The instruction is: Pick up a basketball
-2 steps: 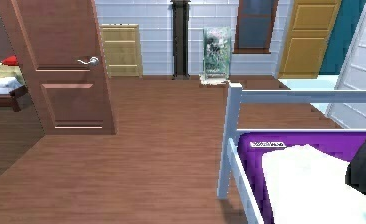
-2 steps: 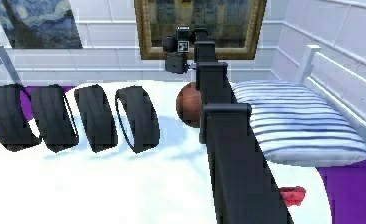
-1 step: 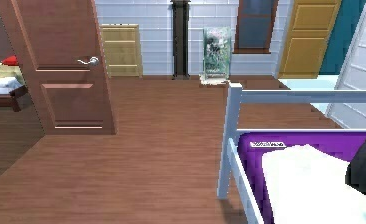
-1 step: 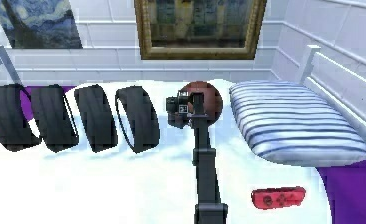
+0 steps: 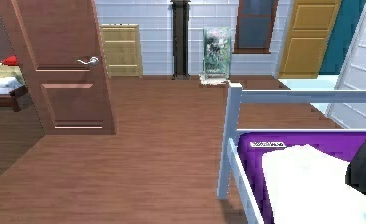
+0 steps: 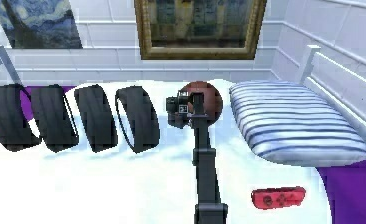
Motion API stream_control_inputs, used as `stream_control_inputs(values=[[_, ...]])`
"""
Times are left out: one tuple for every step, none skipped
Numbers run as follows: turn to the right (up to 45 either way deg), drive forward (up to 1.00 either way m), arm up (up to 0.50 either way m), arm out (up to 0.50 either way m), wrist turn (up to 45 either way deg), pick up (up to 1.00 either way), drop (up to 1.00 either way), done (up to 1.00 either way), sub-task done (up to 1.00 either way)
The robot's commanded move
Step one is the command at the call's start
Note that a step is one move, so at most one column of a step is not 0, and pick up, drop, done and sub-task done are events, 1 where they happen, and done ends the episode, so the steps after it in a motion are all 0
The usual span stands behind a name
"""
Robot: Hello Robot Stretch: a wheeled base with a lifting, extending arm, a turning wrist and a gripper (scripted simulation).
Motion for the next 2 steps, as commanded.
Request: stream_control_inputs(values=[[0.0,0.0,0.1,0.0,0.0,0.0,0.0,0.0,0.0],[0.0,0.0,0.0,0.0,0.0,0.0,0.0,1.0,0.0]])
